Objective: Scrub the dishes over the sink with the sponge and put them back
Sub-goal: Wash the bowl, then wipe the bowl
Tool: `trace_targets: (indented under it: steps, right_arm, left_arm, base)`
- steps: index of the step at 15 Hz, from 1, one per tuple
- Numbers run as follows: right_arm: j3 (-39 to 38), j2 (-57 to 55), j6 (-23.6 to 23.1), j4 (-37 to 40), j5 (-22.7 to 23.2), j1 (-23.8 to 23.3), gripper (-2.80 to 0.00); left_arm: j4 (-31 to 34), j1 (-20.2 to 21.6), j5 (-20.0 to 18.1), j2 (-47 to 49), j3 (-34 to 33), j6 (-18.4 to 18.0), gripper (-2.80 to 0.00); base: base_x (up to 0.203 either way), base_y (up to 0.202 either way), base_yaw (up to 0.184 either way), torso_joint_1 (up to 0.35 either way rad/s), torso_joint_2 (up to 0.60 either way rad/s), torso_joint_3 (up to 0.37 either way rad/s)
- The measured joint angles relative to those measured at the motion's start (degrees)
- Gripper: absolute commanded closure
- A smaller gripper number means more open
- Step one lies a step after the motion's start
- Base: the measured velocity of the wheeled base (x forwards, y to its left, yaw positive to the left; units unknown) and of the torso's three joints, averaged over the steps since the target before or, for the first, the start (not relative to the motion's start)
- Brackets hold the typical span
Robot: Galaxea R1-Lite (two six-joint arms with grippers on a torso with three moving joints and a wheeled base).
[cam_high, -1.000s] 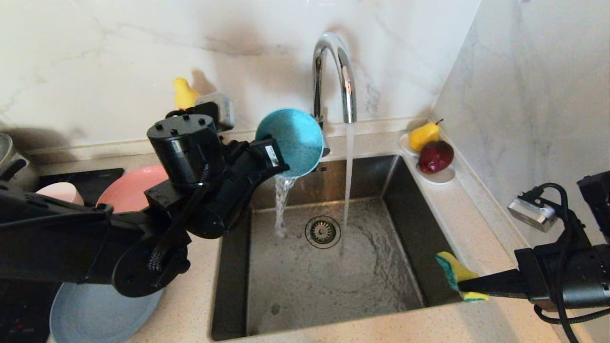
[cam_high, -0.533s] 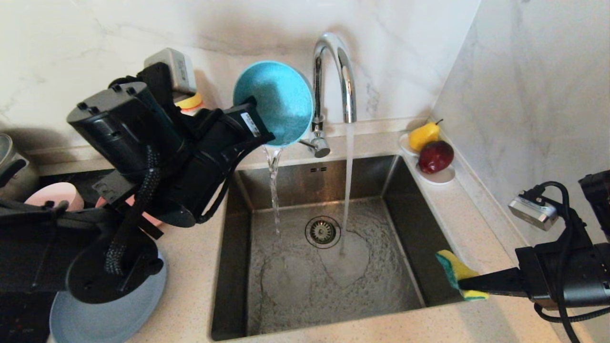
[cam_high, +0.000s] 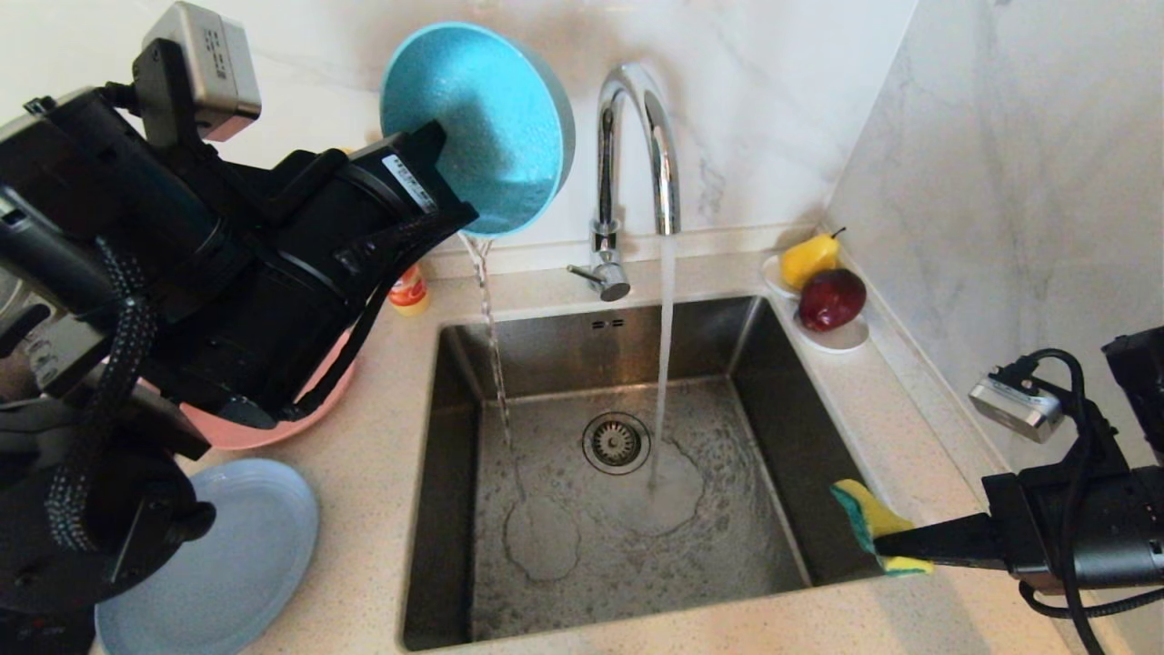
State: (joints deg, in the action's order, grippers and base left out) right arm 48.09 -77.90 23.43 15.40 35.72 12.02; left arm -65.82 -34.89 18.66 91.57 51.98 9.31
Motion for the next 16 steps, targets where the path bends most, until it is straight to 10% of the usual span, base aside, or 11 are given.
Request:
trace_targets:
  steps: [6, 13, 16]
  right_arm:
    - [-0.1, 0.4, 0.0, 0.0, 0.1, 0.2, 0.00]
    - [1.3, 1.5, 0.7, 0.4, 1.2, 6.5, 0.00]
    - [5.3, 0.6, 1.9, 0.7, 1.7, 12.9, 0.00]
  left_arm:
    - [4.1, 0.0, 0.2, 0.3, -3.3, 1.4, 0.00]
    - [44.6, -0.1, -4.1, 1.1, -3.1, 7.6, 0.00]
    - [51.0, -2.7, -4.1, 1.1, -3.1, 8.0, 0.00]
  base:
    - [0.000, 0.000, 0.000, 0.000, 0.00, 0.000]
    - [0.000, 0.000, 0.000, 0.000, 0.00, 0.000]
    - [0.000, 0.000, 0.000, 0.000, 0.00, 0.000]
